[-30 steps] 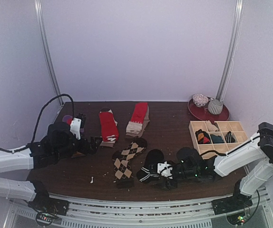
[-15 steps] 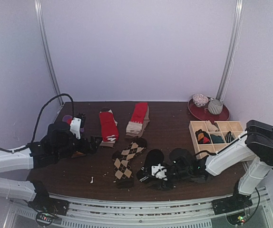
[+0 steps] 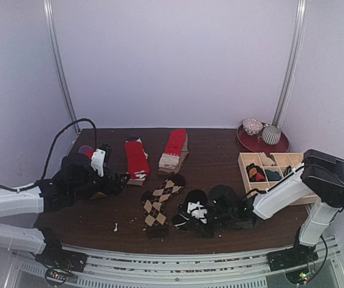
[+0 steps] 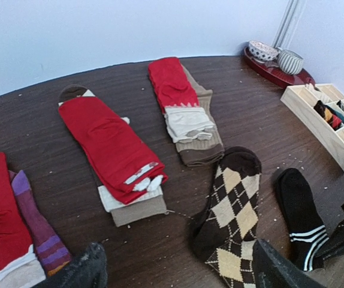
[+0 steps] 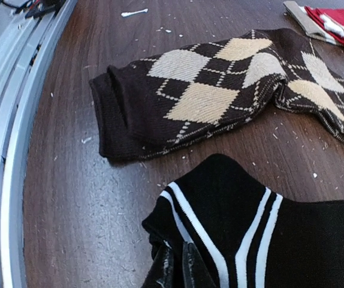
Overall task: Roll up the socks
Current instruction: Pick up the sock from the center of the board.
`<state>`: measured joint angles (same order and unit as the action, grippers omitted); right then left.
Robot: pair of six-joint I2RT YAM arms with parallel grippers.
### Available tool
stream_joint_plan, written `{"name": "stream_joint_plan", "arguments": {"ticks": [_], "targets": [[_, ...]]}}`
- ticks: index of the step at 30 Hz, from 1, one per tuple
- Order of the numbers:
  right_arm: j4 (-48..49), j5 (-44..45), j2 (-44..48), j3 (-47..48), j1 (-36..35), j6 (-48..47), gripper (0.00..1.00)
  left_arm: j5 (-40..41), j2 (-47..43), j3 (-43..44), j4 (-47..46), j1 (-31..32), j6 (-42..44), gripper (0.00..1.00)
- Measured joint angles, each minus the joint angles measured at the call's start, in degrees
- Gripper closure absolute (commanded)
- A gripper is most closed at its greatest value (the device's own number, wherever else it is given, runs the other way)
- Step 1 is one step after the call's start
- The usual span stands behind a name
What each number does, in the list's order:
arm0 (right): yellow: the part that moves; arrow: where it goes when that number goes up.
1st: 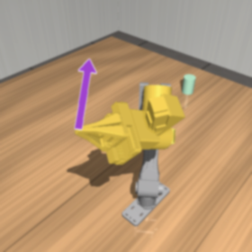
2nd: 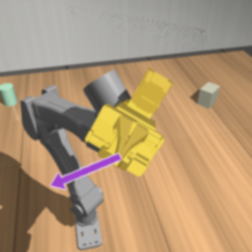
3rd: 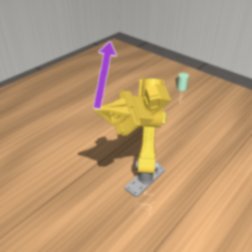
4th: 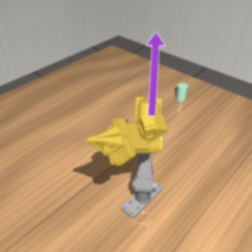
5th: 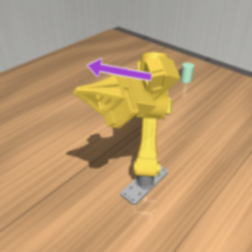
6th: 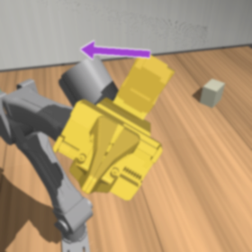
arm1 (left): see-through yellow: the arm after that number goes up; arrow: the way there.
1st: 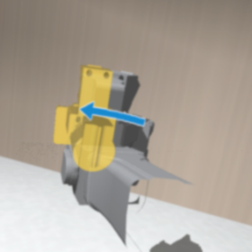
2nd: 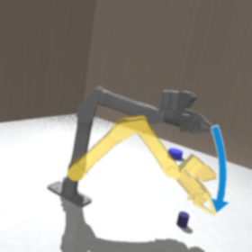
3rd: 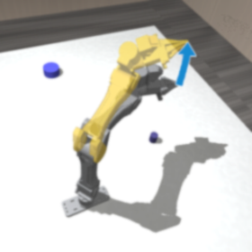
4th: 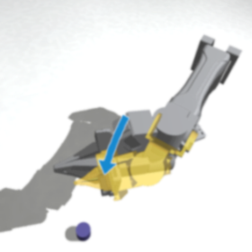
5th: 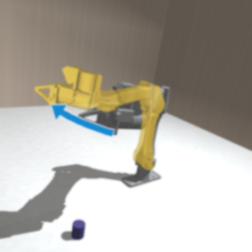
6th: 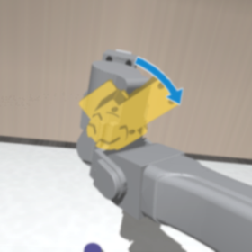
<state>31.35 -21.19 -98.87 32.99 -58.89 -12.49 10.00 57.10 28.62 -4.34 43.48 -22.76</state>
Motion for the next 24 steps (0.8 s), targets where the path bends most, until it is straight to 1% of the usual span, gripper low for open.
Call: {"name": "stream_joint_plan", "arguments": {"ticks": [3,8,12,15,17,20,24], "targets": [[0.7,-5.5,-1.4,0.5,3.0,6.6,0.95,-5.0,1.4,-0.2,-3.1,0.0,2.3,0.26],[5.6,-17.2,-5.8,1.0,9.5,19.9,0.95,-17.2,2.9,-5.1,-15.5,0.0,6.4,0.29],[8.3,-23.5,-8.7,1.6,12.7,29.2,0.95,-24.5,7.5,-5.6,-20.7,1.2,10.0,0.33],[8.4,-26.9,-10.2,2.5,14.0,34.1,0.96,-26.7,12.6,-4.0,-22.8,4.3,13.7,0.33],[6.8,-28.0,-10.5,3.6,14.6,36.2,0.96,-27.4,15.9,-2.8,-24.2,7.1,15.9,0.33],[3.5,-29.2,-10.7,5.2,15.2,37.7,0.96,-28.7,21.0,-1.0,-26.2,10.2,18.5,0.34],[-1.6,-30.5,-10.8,7.3,15.9,38.4,0.96,-29.9,27.4,1.9,-27.3,12.6,21.5,0.36]]}}
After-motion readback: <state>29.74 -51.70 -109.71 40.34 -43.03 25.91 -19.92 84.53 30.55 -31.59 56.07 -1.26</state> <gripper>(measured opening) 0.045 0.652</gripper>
